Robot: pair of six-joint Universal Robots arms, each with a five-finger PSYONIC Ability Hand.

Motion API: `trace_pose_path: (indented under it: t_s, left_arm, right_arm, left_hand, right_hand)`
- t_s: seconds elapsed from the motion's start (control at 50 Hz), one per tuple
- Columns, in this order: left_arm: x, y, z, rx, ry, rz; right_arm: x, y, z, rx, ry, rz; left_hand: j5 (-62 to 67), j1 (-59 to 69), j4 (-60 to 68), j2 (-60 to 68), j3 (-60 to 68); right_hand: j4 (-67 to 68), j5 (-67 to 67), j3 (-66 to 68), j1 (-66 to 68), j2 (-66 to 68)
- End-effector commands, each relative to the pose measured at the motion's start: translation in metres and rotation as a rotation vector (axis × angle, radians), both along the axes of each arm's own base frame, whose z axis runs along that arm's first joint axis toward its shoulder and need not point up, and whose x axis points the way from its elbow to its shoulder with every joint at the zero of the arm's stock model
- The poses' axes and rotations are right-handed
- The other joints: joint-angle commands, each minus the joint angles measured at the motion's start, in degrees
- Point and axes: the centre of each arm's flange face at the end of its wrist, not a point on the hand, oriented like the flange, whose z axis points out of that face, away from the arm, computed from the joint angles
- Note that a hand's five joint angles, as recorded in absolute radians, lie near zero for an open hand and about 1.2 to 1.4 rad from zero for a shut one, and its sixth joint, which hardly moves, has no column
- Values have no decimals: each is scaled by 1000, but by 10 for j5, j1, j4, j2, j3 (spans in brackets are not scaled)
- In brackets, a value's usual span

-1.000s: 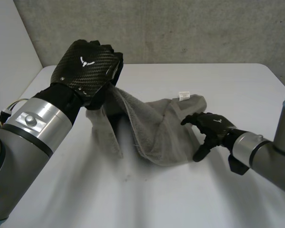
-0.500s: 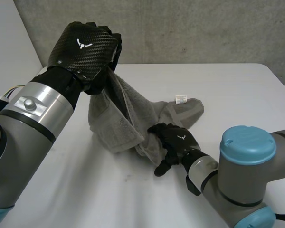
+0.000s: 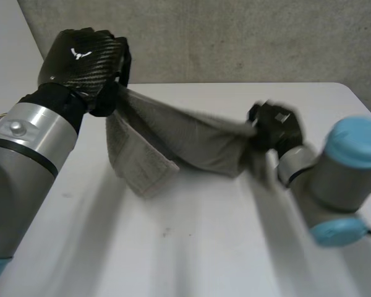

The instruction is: Fold the towel.

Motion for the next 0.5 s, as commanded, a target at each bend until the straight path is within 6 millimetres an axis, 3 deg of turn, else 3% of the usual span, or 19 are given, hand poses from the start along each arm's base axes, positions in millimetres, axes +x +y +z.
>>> trace_pose_path:
  t_s: [0.02,0.06,0.14,0.16,0.18,0.22,0.24,0.28,0.4,0.46,0.5]
  left_arm:
    - [19,-21,-13,35,-27,76]
    - [19,-22,-23,72,-48,77]
    - [19,-19,-43,152,-91,70]
    - [19,-19,-57,206,-123,63]
    - [19,-19,-57,206,-123,62]
    - [16,-18,-84,320,-188,31]
    - [16,-18,-84,320,-189,30]
    - [14,-16,-110,439,-262,-2]
    - [11,-23,-133,499,-388,-20]
    - [8,-39,-134,444,-445,-17]
    - [-1,-62,-124,338,-450,-7]
  right_arm:
    - [-41,-18,82,-262,285,-1]
    - [-43,0,111,-310,437,54]
    - [-48,12,121,-266,563,80]
    - [-50,18,117,-208,621,113]
    - [-50,18,117,-207,621,113]
    - [-53,32,102,-76,726,190]
    - [-53,32,102,-75,726,191]
    - [-53,40,81,30,849,278]
    - [-51,33,67,55,937,311]
    - [-47,17,64,29,938,272]
    - [-32,-3,66,-77,909,233]
  left_hand:
    - [105,117,102,103,103]
    - [105,117,102,103,103]
    - [105,117,102,103,103]
    - [105,117,102,103,103]
    - [105,117,102,103,103]
    - [105,117,102,103,103]
    - [105,117,102,103,103]
    - [105,117,102,103,103]
    - [105,117,102,103,103]
    - [105,117,102,103,103]
    - [105,117,102,103,103]
  right_hand:
    - [118,144,124,261,132]
    - [118,144,124,261,132]
    - [118,144,124,261,132]
    - [118,144,124,261,132]
    - [118,144,124,261,132]
    - [118,144,124,261,132]
    - [118,144,124,261,132]
    - [118,144,124,261,132]
    - [118,144,124,261,132]
    - [118,144,124,261,132]
    - [118,144,124,261,132]
